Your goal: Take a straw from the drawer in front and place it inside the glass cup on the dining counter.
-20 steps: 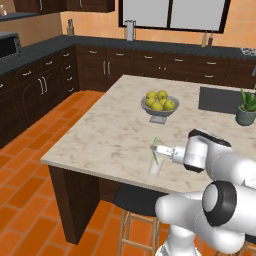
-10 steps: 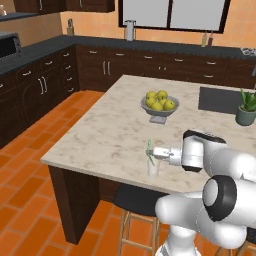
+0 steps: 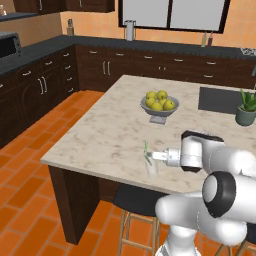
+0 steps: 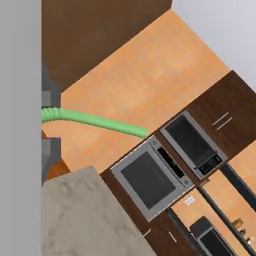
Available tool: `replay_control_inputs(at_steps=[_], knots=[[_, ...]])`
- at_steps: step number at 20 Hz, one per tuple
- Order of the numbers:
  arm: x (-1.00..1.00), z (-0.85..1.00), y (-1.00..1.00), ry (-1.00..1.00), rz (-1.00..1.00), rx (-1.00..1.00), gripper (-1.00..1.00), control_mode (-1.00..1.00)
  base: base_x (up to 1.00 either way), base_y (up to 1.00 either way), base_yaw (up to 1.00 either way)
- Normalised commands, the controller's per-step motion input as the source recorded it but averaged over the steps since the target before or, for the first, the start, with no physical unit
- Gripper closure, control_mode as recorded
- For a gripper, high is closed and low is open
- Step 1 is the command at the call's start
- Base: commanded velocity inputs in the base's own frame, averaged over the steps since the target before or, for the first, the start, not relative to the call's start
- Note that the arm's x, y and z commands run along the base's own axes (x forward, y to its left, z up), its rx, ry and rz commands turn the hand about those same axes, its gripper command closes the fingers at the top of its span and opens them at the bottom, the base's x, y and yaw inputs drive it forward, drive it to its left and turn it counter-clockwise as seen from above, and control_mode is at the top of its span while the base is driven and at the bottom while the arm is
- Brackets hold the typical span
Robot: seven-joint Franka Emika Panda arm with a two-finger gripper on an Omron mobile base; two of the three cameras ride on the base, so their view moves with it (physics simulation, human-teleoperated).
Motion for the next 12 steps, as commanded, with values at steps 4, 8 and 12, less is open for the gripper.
replay_control_inputs(at_steps=[4, 8, 12], knots=[[-0.74, -0.38, -0.51, -0.15, 0.0, 0.11, 1.0, -1.0, 0.0, 0.0, 0.0], [-0.27, -0.57, 0.21, -0.01, 0.01, 0.07, 1.0, -1.0, 0.0, 0.0, 0.0], [0.45, -0.42, 0.35, -0.04, 0.06, 0.12, 1.0, -1.0, 0.0, 0.0, 0.0]])
